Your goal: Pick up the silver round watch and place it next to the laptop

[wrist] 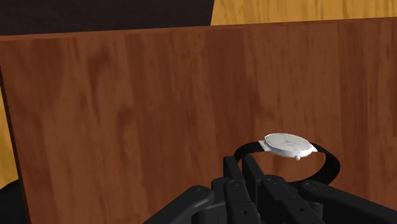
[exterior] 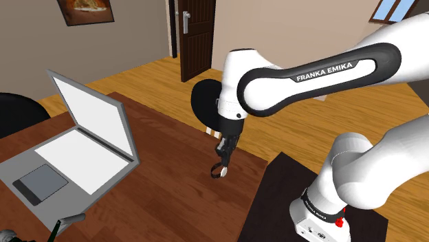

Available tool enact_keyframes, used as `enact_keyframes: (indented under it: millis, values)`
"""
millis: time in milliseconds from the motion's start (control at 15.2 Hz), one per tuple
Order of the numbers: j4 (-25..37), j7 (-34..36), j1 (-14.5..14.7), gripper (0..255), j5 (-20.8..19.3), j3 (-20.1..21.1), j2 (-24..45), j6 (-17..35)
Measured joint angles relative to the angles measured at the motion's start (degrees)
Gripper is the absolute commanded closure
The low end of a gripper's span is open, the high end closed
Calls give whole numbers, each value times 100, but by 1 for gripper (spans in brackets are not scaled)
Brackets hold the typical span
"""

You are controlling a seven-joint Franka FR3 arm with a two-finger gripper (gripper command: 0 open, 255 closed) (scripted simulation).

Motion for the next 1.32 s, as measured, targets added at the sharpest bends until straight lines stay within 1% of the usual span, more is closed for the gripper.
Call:
enact_keyframes:
  millis: [792,1320]
  values:
    - [702,229,-38,255,-152,-110,-321,-1002]
    - [1253,368,-57,255,-228,-174,-382,-1601]
